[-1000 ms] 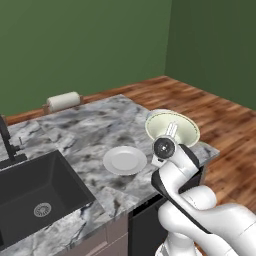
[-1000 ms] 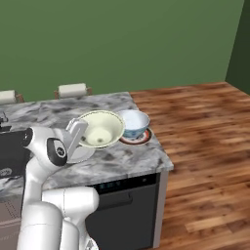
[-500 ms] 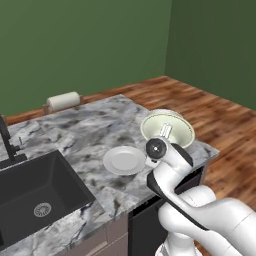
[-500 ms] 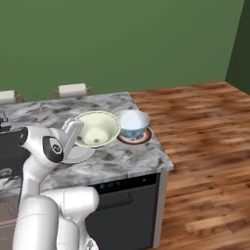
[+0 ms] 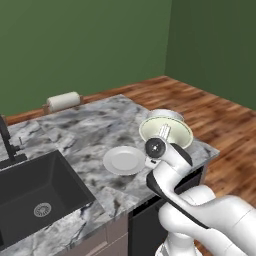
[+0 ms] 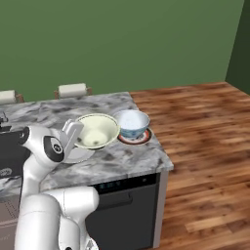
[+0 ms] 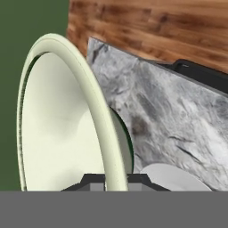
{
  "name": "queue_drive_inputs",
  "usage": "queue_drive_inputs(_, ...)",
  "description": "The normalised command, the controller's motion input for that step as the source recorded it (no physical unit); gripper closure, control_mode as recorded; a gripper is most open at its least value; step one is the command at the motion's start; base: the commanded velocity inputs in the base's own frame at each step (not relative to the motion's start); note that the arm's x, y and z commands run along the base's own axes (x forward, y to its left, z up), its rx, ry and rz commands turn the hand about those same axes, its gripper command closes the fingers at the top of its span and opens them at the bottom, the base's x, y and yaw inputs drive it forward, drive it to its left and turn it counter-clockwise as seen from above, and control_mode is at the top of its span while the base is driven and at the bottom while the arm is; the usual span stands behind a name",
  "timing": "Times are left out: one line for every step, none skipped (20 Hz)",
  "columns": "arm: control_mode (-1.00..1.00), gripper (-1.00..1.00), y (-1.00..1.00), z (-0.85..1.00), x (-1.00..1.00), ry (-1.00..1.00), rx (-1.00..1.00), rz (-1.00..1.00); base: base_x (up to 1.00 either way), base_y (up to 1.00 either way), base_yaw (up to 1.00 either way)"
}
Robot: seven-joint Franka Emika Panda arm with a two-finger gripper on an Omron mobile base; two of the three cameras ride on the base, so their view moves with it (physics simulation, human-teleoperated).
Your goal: Move the bowls from the cabinet to the plates on the dining table.
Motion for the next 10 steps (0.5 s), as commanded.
queue_drive_inputs(-1.00, 1.00, 0.06, -0.19, 0.01, 0.04, 0.00, 0.04, 0.00, 0.00, 0.00)
queue_drive_inputs(-1.00, 1.00, 0.11, -0.22, 0.03, 0.04, 0.00, 0.05, 0.00, 0.00, 0.00)
queue_drive_inputs(-1.00, 1.00, 0.13, -0.21, 0.08, 0.05, 0.00, 0.05, 0.00, 0.00, 0.00)
queue_drive_inputs(-1.00, 1.00, 0.16, -0.21, 0.09, 0.05, -0.01, 0.05, 0.00, 0.00, 0.00)
queue_drive_inputs(-1.00, 1.00, 0.19, -0.17, 0.06, 0.04, -0.03, 0.05, 0.00, 0.00, 0.00)
queue_drive_inputs(-1.00, 1.00, 0.20, -0.16, 0.07, 0.04, -0.02, 0.05, 0.00, 0.00, 0.00)
queue_drive_inputs(-1.00, 1.00, 0.20, -0.14, 0.13, 0.04, -0.02, 0.04, 0.00, 0.00, 0.00)
queue_drive_inputs(-1.00, 1.00, 0.21, -0.09, 0.15, 0.04, -0.03, 0.04, 0.00, 0.00, 0.00)
queue_drive_inputs(-1.00, 1.00, 0.22, -0.09, 0.14, 0.04, -0.03, 0.04, 0.00, 0.00, 0.00)
queue_drive_inputs(-1.00, 1.00, 0.23, -0.11, 0.17, 0.04, -0.04, 0.03, 0.00, 0.00, 0.00)
